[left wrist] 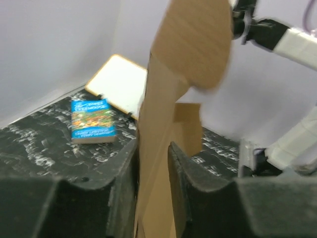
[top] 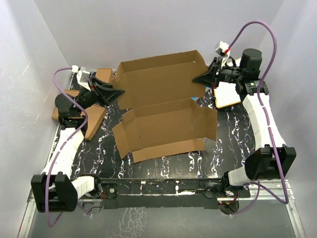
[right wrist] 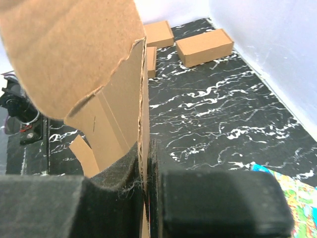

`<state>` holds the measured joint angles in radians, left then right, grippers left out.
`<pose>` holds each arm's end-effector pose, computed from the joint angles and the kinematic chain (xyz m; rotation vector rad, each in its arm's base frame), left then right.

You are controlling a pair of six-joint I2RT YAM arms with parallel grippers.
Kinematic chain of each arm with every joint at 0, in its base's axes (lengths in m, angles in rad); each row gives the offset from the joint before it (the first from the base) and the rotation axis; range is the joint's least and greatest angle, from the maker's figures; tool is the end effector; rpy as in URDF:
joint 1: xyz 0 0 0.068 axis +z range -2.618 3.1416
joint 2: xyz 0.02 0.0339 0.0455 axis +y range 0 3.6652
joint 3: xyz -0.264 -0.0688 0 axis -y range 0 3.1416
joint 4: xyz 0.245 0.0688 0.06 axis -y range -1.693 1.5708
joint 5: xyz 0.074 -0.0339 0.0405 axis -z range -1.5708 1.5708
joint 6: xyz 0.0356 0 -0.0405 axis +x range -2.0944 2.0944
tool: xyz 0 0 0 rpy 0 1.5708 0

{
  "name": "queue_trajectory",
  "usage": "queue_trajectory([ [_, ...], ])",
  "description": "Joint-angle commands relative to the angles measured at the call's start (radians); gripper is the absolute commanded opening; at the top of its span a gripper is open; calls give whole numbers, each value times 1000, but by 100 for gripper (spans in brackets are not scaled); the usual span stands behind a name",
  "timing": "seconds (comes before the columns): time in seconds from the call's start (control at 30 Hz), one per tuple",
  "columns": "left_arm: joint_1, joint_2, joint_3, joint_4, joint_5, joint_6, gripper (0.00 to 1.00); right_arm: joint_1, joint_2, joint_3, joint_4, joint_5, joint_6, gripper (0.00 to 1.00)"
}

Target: Fold the paper box

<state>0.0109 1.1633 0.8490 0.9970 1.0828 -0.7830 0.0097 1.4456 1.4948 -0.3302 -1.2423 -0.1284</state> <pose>0.2376 -0.0289 0.3944 0.6560 1.1879 -1.1354 0.3106 0.0367 0.4237 -0.9461 1.4994 1.0456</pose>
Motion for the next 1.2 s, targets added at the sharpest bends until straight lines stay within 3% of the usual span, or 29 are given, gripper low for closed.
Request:
queue_trajectory([
  [0.0,6,-162,-10,-530,-224,393,35,-57,-43,32,64,-32,19,8],
  [0.2,18,-277,-85,-791,-439,531,39,-63,-38,46,62,-53,30,8],
  [0.23,18,-286,-103,-807,-461,539,34,-63,-37,48,61,-54,30,8],
  [0.3,19,-297,-142,-827,-521,555,9,-63,-36,51,59,-55,30,8],
  [0.4,20,-269,-173,-823,-519,615,0,-63,-35,51,59,-57,32,8],
  [0.6,19,-109,-184,-731,-331,651,0,-62,-38,49,59,-61,32,8],
  [0.8,19,31,-203,-365,-107,460,3,-63,-43,45,59,-67,33,8],
  [0.9,18,59,-217,-239,-36,389,8,-63,-47,42,59,-70,32,8],
  [1.03,6,60,-261,-114,41,352,23,-63,-44,43,59,-76,32,8],
  [1.17,-30,74,-275,-82,58,371,30,-63,-41,43,61,-87,34,8],
])
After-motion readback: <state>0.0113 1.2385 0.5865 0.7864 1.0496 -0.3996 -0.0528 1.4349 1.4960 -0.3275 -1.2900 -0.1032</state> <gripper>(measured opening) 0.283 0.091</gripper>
